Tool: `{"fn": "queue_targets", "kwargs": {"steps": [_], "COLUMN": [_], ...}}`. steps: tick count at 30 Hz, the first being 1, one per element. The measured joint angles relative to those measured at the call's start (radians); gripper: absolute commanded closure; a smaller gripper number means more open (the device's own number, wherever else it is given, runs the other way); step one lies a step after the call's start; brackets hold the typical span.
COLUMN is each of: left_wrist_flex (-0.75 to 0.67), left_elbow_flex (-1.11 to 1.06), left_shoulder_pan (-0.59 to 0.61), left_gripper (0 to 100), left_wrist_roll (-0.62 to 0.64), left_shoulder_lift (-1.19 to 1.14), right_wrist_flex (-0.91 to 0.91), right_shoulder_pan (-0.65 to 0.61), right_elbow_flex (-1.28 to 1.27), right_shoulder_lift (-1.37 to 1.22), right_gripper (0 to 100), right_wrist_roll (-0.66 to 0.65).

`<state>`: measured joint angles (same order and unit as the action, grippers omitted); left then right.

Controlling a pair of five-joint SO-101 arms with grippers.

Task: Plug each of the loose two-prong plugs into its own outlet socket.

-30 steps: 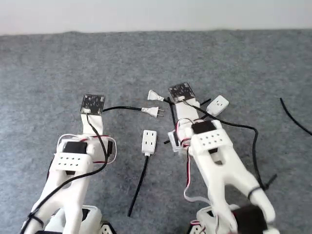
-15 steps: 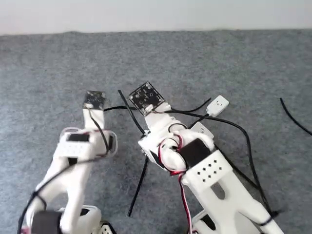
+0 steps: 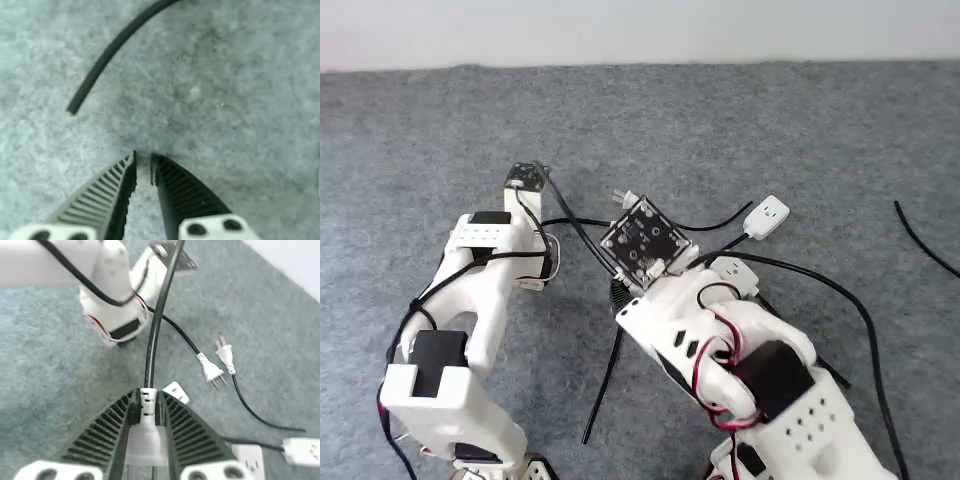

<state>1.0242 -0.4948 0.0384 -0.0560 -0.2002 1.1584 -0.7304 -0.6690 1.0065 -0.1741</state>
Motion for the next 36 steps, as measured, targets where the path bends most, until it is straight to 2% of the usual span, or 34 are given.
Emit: {"fn": "queue_targets", "kwargs": {"steps": [6,15,18,24,31,36], "left_wrist_flex": [-0.017,-0.140,-0.146,-0.146,-0.153,-0.206], "left_elbow_flex": [-0.055,-0.442,-0.534,-0.634,-0.651,-0.677], "left_shoulder_pan": [-0.028,-0.203,-0.252,-0.275,-0.281,-0.281], "left_gripper": [95,95,95,95,95,95], "left_wrist_roll": [-0.120,-0.235,-0.245,-0.276,-0.305,-0.247], "left_shoulder_lift": [0.058,0.430,0.559,0.735,0.769,0.775], "right_wrist_flex": [-0.069,-0.233,-0.259,-0.296,-0.304,-0.304], "right_shoulder_pan": [-0.023,0.044,0.041,0.043,0.044,0.044], "right_elbow_flex": [-0.106,-0.250,-0.275,-0.302,-0.302,-0.302], "right_shoulder_lift": [0.002,0.002,0.002,0.002,0.002,0.002], "right_gripper": [99.0,99.0,99.0,99.0,99.0,98.8], "right_wrist_roll": [-0.031,-0.078,-0.092,-0.097,-0.097,-0.097]}}
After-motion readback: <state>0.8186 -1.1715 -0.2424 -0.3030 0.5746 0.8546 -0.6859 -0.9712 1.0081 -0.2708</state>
